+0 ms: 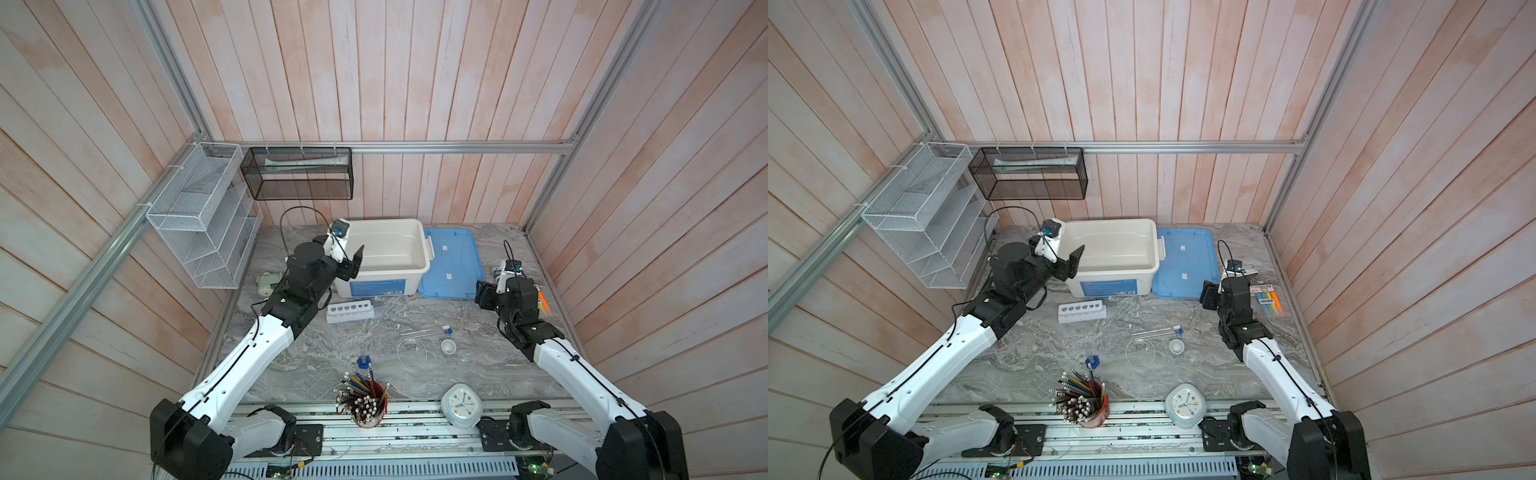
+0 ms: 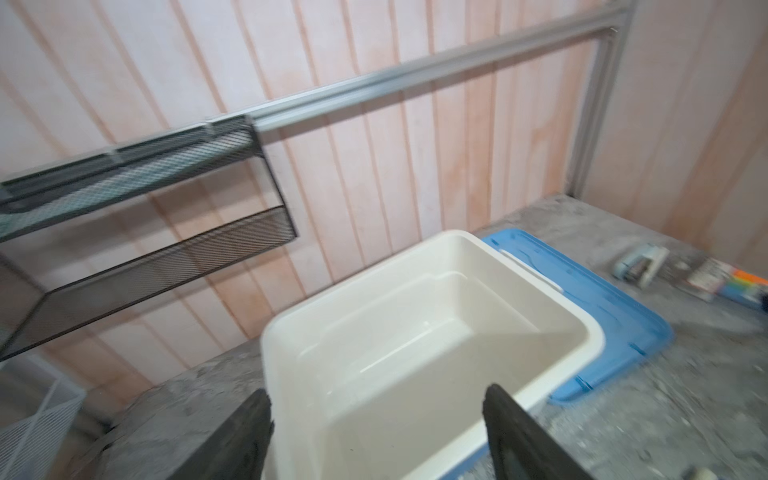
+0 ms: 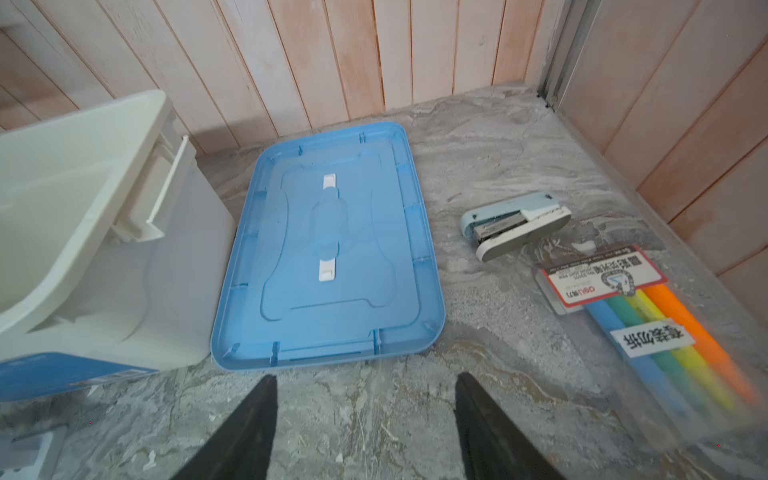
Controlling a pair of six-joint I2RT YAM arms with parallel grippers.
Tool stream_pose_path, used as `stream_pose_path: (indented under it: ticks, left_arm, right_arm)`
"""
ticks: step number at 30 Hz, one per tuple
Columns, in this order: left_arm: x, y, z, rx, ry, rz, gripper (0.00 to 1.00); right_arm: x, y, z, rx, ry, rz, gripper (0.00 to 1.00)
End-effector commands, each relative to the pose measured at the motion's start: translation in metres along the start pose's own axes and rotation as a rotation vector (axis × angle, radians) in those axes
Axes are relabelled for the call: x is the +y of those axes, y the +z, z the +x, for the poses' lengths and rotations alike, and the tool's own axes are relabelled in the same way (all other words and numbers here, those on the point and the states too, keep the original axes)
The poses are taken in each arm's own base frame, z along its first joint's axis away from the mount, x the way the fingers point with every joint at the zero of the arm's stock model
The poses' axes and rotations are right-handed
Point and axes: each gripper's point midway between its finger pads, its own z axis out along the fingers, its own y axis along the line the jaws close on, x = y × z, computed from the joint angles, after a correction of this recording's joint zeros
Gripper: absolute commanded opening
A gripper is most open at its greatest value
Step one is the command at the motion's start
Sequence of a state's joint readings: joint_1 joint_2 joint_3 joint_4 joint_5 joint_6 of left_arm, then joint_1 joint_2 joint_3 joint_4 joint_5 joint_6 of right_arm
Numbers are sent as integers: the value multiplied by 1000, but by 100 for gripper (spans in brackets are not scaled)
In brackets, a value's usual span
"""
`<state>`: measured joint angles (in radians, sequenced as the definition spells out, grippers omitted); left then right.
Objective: Organize the chemistry lab equipment
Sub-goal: 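Reach the left gripper over the white-stoppered test tube while the right arm rises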
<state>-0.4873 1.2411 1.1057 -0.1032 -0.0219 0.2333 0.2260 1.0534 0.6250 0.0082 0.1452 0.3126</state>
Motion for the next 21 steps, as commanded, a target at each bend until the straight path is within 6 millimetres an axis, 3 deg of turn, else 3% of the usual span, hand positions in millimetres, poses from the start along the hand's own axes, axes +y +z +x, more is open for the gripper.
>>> stream_pose_path:
  ticks: [1, 3, 6, 13, 21]
  left_arm:
    - [-64, 8, 50, 206, 165, 273, 74]
    - [-96, 8, 53, 235, 214, 396, 70]
    - [-126, 8, 55, 267, 278, 498, 61]
    - [-165, 18, 74, 373, 389, 625, 46]
    - [-200, 45, 104, 469, 458, 695, 40]
  right_arm:
    - [7, -13, 0, 47, 30, -30, 67]
    - [10, -17, -5, 34, 19, -46, 66]
    - [10, -20, -8, 26, 3, -50, 66]
    - [12, -19, -2, 31, -5, -66, 64]
    - [12, -21, 1, 27, -1, -81, 64]
